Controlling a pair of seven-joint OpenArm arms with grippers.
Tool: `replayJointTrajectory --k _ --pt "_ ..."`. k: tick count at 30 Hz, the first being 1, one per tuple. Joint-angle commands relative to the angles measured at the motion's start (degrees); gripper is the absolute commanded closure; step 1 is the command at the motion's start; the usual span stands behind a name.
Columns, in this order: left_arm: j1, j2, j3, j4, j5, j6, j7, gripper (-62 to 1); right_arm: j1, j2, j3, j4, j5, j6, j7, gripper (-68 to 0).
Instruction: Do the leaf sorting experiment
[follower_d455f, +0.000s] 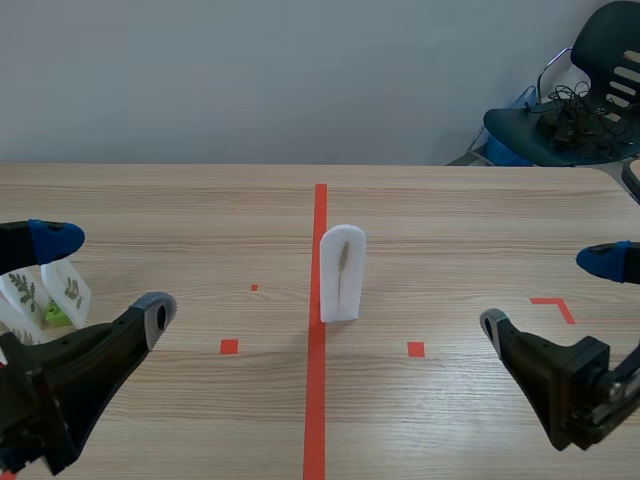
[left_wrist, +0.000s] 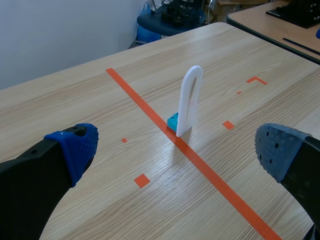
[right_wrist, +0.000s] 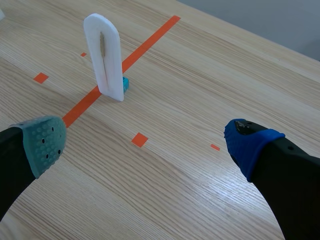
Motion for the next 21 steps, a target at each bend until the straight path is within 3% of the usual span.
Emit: replayJointTrajectory --k 1,12,21 --pt "-0.3 0.1 0.2 0.8 -0.4 -0.2 -0.7 -62.3 0.3 0.3 0.6 0.7 0.3 -0.2 0.6 -67.9" --pt "-0.3 0.1 0.2 0.8 -0.4 -0.2 -0.7 -62.3 3.0 0.4 0.6 0.7 -0.8 -0.2 -3.2 -67.9" --pt "-0.3 0.1 0.2 0.8 -0.4 -0.3 -0.6 -62.3 4.2 5.3 0.6 0.7 -2.6 -0.2 -2.8 -67.9"
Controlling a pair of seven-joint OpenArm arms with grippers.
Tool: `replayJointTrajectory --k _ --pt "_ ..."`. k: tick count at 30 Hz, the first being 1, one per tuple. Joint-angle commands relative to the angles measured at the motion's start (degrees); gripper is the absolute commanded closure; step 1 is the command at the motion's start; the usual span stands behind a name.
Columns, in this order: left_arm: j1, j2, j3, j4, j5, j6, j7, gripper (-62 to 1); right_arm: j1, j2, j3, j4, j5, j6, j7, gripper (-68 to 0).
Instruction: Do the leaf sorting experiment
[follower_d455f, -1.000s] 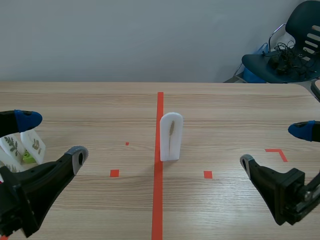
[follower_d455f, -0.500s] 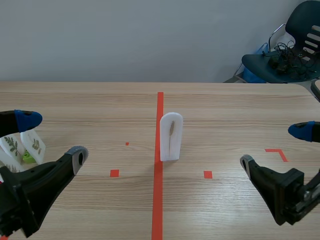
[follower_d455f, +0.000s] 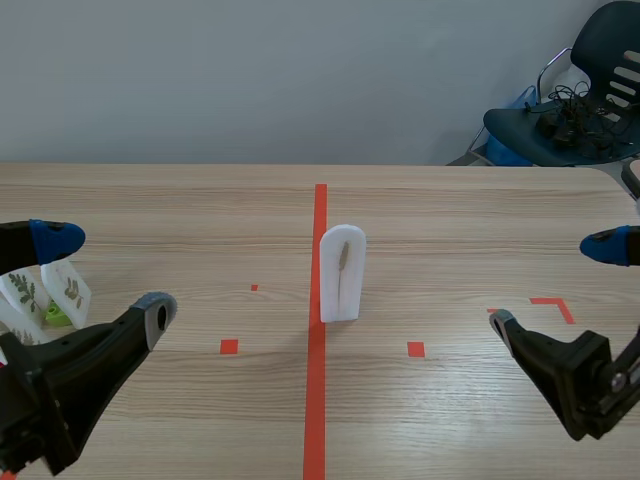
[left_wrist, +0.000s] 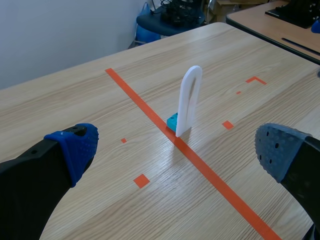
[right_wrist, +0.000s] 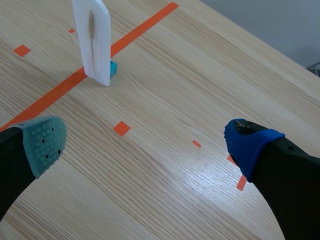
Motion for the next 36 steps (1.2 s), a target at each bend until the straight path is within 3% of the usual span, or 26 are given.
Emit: replayJointTrajectory --k 1,9,16,20,23,29,36 --pt "-0.3 0.1 0.2 0.8 -0.4 -0.2 -0.6 -62.3 1.9 1.3 0.6 0.7 0.3 -0.2 0.9 -67.9" --pt "-0.3 0.1 0.2 0.8 -0.4 -0.2 -0.6 -62.3 6.5 2.1 0.6 -1.9 -3.7 -0.2 0.8 -67.9" --pt "-0.3 0.1 0.2 0.8 -0.4 -0.2 -0.6 -62.3 11.0 2.0 0.5 -11.0 -3.6 -0.1 1.0 -67.9" --pt "-0.3 0.1 0.2 0.8 -0.4 -0.2 -0.6 -62.3 13.7 1.9 0.5 -16.4 -3.6 1.1 3.6 -67.9" --pt "-0.3 0.1 0.2 0.8 -0.4 -0.2 -0.6 -62.3 15.8 1.2 0.5 -19.3 -3.6 4.2 4.3 -67.9" --pt "-0.3 0.1 0.2 0.8 -0.4 -0.2 -0.6 -62.3 19.8 -0.4 0.3 -23.3 -3.6 13.2 6.3 -67.9" --pt "-0.3 0.1 0.2 0.8 -0.4 -0.2 -0.6 -62.3 25.4 -2.1 -2.8 -27.3 -3.6 14.5 7.3 -67.9"
